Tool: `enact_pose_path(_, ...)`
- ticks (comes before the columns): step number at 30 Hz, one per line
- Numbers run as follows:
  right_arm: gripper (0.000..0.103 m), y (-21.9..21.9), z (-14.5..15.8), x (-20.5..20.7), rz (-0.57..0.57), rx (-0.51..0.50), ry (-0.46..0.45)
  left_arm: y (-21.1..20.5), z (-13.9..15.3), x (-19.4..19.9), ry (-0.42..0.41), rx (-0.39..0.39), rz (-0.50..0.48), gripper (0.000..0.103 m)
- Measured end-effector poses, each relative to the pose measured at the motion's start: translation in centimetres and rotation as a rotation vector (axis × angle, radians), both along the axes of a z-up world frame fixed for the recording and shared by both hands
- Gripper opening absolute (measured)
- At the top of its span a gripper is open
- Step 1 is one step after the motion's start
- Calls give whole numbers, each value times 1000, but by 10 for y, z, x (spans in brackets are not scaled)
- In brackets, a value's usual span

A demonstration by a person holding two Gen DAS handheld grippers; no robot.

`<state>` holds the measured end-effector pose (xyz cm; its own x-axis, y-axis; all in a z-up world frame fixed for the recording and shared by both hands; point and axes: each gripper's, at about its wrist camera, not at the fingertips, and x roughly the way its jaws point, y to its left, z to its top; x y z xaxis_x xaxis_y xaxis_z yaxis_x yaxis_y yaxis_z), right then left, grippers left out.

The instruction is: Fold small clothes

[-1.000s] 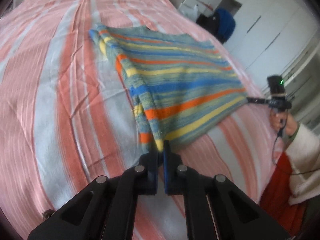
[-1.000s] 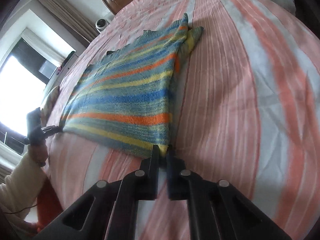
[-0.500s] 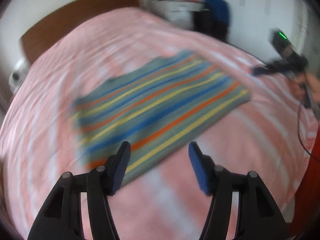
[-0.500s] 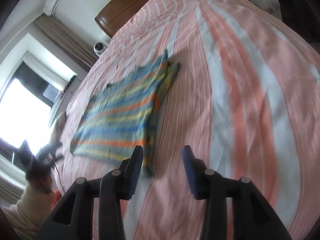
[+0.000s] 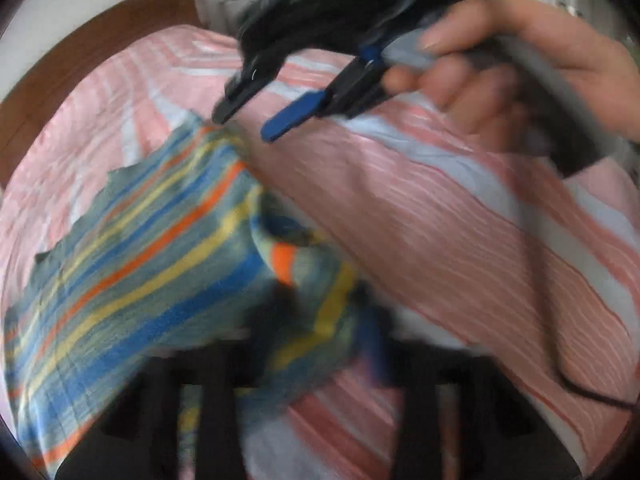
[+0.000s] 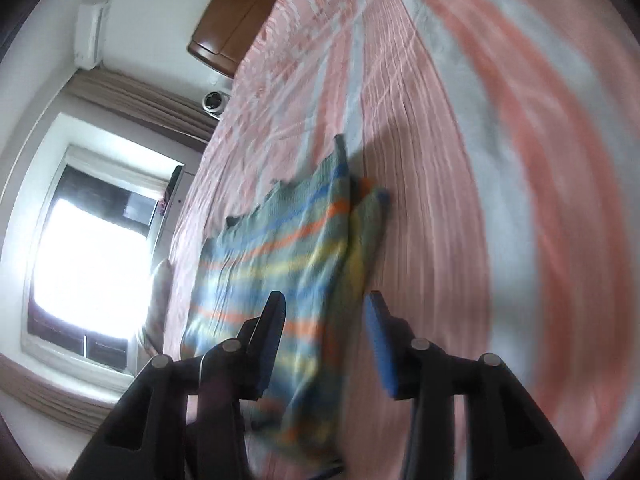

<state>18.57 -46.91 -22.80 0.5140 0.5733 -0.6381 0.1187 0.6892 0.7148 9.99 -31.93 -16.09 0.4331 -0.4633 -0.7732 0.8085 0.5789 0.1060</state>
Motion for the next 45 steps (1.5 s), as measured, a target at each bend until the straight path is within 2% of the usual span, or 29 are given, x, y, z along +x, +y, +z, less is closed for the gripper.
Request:
enact_pose_path(2,42,3,-21,30,-13,21,49,7,2,11,56,-61,33,11)
enact_pose_path(3,37,5,-26,37,-17,38,57,18,7,17,95,-112,54,10)
enact_pose_path(4,17,12,-29,47,-9,45,53,26,11,19,115,-149,69,9)
enact_pose_path(5,10,18,-25,52,0,20,46,36,16,23,130,-192,92,9)
enact_pose_path(10,10,62,34,59,53,-36,-89,130,53,41,197,-400,253,9)
enact_pose_path(13,9,115,65,72,142,-42,-150,188,65,48,209,-453,351,9)
enact_pose_path(15,9,155,74,85,193,-39,-171,228,65,53,221,-470,428,9)
enact_pose_path(19,9,249,67,118,288,-43,-169,281,54,58,214,-445,557,9)
enact_pose_path(23,9,315,42,141,337,-87,-131,320,41,62,233,-425,656,10)
enact_pose_path(24,9,328,34,145,344,-97,-120,326,35,63,248,-412,669,13)
enact_pose_path(25,15,341,26,148,347,-107,-107,325,30,66,266,-375,688,24)
enact_pose_path(26,20,353,17,151,347,-101,-90,330,24,68,270,-338,704,29)
enact_pose_path(28,37,359,5,156,320,-41,-55,338,24,61,242,-296,724,55)
enact_pose_path(30,37,355,7,148,276,34,-66,347,32,51,215,-326,715,68)
enact_pose_path(32,37,342,23,134,271,26,-109,354,37,42,197,-363,699,71)
enact_pose_path(35,37,327,53,95,331,-125,-194,352,38,42,193,-379,712,72)
enact_pose_path(38,37,323,68,42,417,-274,-261,351,26,63,211,-310,813,69)
enact_pose_path(40,37,323,57,11,459,-348,-253,352,22,71,254,-271,871,66)
enact_pose_path(43,37,328,14,-22,516,-533,-112,359,23,71,264,-224,916,69)
enact_pose_path(45,38,325,18,-42,472,-586,-155,364,38,57,229,-198,926,72)
